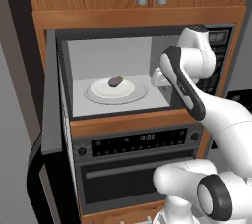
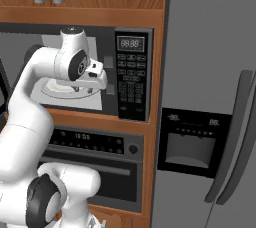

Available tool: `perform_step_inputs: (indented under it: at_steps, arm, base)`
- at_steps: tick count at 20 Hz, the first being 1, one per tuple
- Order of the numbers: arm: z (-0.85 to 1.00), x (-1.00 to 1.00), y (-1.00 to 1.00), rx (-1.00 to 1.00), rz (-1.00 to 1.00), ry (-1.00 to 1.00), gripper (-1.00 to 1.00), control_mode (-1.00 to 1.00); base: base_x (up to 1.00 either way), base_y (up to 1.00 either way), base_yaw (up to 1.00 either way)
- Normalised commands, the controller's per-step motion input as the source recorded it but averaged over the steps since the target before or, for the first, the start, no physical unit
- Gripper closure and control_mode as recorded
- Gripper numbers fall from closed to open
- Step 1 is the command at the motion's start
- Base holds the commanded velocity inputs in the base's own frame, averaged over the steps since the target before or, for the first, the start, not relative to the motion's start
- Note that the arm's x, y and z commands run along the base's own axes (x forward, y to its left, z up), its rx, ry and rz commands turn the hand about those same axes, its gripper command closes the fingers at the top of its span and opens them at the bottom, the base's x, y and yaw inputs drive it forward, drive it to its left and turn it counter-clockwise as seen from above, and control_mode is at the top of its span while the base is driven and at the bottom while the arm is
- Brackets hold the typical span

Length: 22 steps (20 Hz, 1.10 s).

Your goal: Pick the eggplant from the microwave and place it on plate located on the counter.

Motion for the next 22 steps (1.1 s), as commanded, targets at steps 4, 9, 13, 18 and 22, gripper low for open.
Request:
perform_step_inputs:
  at_steps: [4,9,13,18,22]
  arm:
    - [-0.10,-0.36,0.00,0.00,0.00,-0.07,-1.00,-1.00]
    - [-0.02,-0.43,0.54,0.00,-0.03,-0.28,-1.00,-1.00]
    - [0.12,0.01,0.73,0.00,-0.19,-0.26,-1.00,-1.00]
    - [0.12,0.18,0.74,0.00,-0.16,-0.09,-1.00,-1.00]
    - [0.20,0.09,0.63,-0.03,-0.16,0.02,-1.00,-1.00]
  base:
    - [0.00,0.00,0.00]
    - [0.00,0.00,0.00]
    - [0.00,0.00,0.00]
    - [0.00,0.00,0.00]
    - [0.00,0.00,0.00]
